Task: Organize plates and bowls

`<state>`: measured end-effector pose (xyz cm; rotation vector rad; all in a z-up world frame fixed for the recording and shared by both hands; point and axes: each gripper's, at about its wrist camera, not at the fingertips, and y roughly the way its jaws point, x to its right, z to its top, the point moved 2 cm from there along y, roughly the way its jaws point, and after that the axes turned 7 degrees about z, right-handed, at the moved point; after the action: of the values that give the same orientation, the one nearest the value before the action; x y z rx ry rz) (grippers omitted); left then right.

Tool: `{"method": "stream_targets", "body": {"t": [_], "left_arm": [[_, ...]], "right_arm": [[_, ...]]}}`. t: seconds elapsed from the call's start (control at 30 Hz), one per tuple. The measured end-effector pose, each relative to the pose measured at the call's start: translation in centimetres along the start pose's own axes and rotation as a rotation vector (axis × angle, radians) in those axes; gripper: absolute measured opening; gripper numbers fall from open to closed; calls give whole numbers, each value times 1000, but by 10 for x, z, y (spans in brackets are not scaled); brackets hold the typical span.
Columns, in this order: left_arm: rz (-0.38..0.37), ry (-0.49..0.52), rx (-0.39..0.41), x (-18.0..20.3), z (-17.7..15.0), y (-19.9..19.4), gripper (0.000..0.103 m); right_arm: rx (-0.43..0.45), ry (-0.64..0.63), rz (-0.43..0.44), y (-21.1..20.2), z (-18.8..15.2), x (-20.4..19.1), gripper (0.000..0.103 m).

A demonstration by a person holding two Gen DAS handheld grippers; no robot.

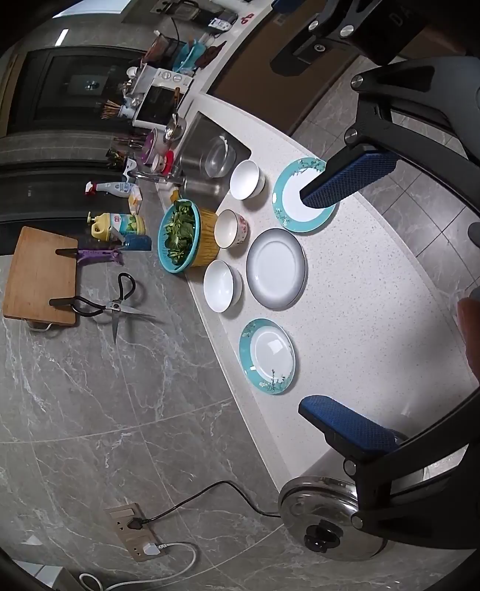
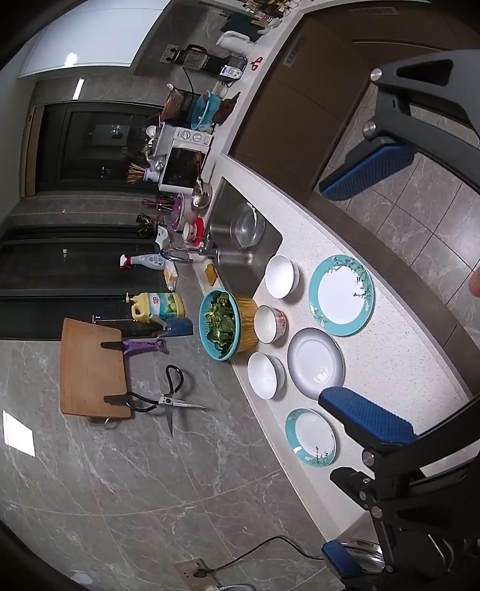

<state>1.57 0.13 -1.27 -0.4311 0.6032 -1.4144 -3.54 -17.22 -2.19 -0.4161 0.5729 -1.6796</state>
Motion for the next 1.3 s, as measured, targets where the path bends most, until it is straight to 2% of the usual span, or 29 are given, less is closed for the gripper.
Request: {"method": "stream_targets", "body": {"t": [1.3], "left_arm": [[2,2,-3,1,0,0,103]], "right_arm": [[-6,-2,-1,3,2,-2,103]]}}
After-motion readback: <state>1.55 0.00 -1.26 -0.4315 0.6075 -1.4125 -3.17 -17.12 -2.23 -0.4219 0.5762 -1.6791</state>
